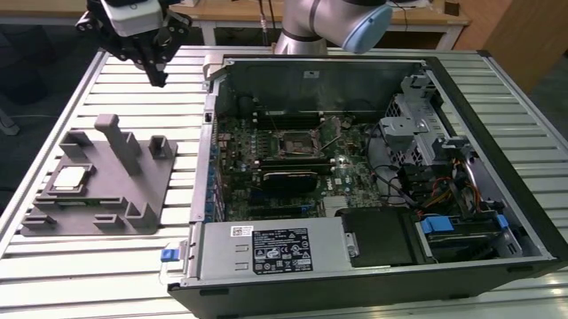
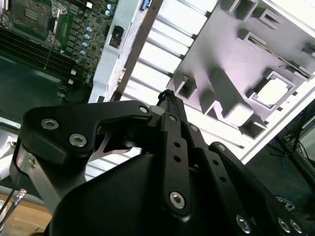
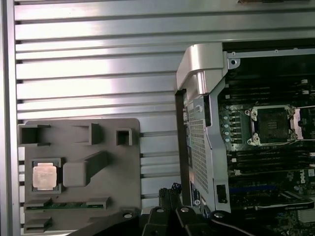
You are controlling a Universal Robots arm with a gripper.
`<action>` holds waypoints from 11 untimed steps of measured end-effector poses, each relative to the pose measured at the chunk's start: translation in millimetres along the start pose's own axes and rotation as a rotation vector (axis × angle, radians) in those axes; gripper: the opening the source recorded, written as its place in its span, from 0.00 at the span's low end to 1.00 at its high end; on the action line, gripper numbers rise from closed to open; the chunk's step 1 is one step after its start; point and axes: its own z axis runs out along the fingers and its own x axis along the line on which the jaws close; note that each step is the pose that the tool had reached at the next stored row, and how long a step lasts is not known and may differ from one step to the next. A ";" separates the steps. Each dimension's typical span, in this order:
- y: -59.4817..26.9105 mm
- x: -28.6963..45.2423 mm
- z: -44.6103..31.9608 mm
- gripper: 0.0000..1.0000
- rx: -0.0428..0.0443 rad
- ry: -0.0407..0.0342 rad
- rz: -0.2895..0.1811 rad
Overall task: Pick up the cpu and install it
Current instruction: 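Reach for the cpu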
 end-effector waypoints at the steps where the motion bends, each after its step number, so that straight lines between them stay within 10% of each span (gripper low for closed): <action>1: -0.2 1.9 0.0 0.11 0.0000 0.0000 0.000; 11: -1.7 21.4 0.3 0.11 0.0000 -0.0002 0.000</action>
